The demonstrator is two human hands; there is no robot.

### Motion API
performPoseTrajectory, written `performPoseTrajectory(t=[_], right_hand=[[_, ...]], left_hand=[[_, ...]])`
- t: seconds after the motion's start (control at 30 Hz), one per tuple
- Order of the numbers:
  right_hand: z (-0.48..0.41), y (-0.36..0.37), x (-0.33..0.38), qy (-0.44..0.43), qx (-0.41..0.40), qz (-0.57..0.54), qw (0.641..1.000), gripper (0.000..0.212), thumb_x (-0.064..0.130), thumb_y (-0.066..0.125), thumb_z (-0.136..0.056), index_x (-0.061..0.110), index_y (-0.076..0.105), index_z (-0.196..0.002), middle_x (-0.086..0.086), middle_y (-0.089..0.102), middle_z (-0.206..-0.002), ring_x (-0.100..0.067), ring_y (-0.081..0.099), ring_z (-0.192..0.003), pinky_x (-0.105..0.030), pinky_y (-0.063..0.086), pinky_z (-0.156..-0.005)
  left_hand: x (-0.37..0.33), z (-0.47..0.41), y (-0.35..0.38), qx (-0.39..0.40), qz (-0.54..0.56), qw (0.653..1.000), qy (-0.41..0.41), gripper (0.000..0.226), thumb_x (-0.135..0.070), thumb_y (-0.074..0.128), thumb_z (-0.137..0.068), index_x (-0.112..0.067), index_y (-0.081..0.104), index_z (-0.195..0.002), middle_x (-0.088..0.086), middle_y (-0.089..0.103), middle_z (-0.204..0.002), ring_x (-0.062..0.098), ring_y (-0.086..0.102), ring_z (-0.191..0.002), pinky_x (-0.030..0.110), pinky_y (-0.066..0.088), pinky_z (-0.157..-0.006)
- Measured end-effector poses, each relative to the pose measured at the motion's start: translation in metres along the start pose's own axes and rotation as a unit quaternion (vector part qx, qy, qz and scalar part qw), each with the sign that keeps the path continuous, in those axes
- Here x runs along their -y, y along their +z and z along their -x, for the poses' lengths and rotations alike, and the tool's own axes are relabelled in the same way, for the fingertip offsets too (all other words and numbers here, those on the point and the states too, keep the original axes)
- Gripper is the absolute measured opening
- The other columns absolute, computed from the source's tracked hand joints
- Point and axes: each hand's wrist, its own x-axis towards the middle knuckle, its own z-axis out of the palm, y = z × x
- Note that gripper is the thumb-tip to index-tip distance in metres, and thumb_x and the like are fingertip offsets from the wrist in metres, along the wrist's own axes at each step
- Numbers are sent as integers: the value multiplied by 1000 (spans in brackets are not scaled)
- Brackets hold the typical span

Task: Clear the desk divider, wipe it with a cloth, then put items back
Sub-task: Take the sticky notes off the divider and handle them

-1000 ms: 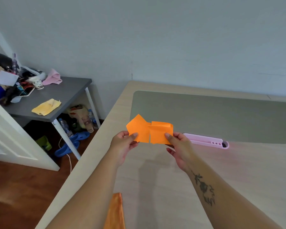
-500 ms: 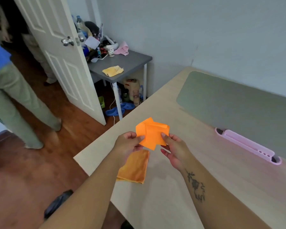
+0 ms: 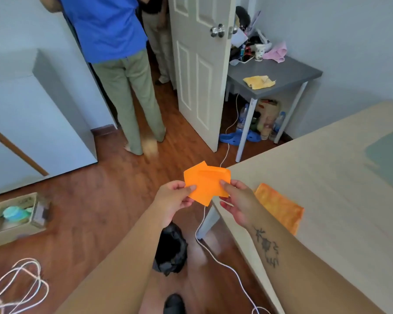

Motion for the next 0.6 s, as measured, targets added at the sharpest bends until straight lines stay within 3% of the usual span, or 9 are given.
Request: performPoseTrajectory(t=[0.1,0.17,0.37,0.6], right_hand=[[-8,47,-12,8,-5,16,1000,22,19,64,-93,10,59,-112,-12,62,-107,-22,58,-77,-32,51,-67],[-13,67,-19,18,1,18,1000,24,19,64,-93,9,58,-115,-13,62,-111,-24,58,-83,-32,51,-68],[-35,108,-44,53,2,61,997,9,19,63,-94,15,61,-101,-9,63,-110,-23,58,-86,-30,51,-68],[-69,133,-93,100,16,111,989,9,18,60,-96,15,60,-104,-7,66,-105,-22,62,-83,-30,49,-67]], left_hand=[[-1,-8,-48,-19,-3,1000,-7,14,-15,73,-87,-6,63,-91,11,65,-78,18,61,-65,23,54,-60],[1,-15,-71,-22,-5,1000,-14,14,-15,73,-87,-6,63,-90,10,65,-77,17,61,-62,22,54,-59],[20,-33,-127,-53,-31,997,-45,21,-21,74,-87,-8,64,-98,6,64,-84,16,60,-65,30,55,-71],[71,-49,-157,-102,-28,988,-112,22,-28,72,-88,-13,62,-100,2,64,-88,14,61,-69,26,48,-66]])
